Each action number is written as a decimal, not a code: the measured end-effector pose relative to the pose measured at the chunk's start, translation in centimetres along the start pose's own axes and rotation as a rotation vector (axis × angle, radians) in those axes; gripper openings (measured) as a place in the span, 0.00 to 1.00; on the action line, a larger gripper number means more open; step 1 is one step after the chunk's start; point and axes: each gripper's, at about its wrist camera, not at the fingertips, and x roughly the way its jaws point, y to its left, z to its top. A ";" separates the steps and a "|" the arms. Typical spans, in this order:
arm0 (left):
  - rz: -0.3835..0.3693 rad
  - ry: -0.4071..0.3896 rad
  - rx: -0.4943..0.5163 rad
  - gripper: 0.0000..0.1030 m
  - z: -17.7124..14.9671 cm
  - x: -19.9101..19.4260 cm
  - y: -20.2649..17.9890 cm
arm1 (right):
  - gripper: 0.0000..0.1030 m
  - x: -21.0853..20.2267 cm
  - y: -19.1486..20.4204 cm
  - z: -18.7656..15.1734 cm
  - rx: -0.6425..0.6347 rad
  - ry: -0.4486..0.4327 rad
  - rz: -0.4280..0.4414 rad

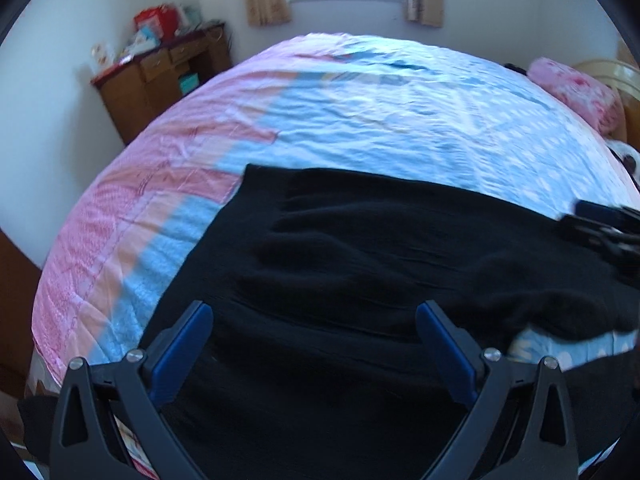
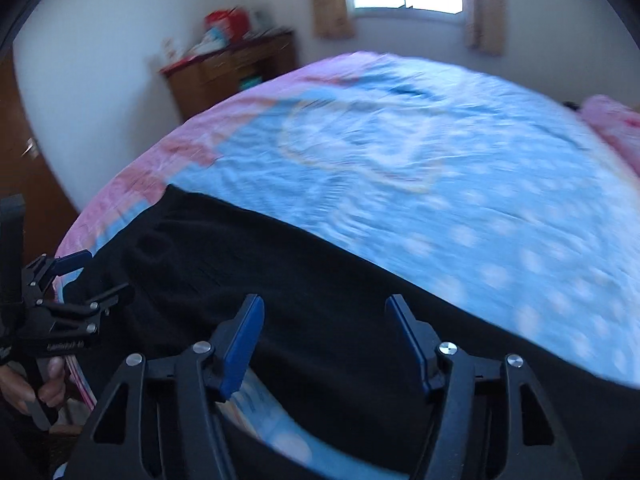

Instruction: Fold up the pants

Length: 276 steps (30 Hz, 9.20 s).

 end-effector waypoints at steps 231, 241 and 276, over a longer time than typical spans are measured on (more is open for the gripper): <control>-0.293 -0.184 -0.318 0.13 -0.9 -9.6 8.1 | 0.00 -32.9 -25.9 -26.8 0.973 -0.582 -0.210; -0.265 -0.167 -0.305 0.13 -1.3 -8.6 7.2 | 0.04 -25.4 -24.8 -29.3 1.048 -0.331 -0.104; -0.267 -0.178 -0.352 0.13 -2.9 -10.0 10.2 | 0.03 -28.8 -21.8 -25.7 0.889 -0.398 -0.106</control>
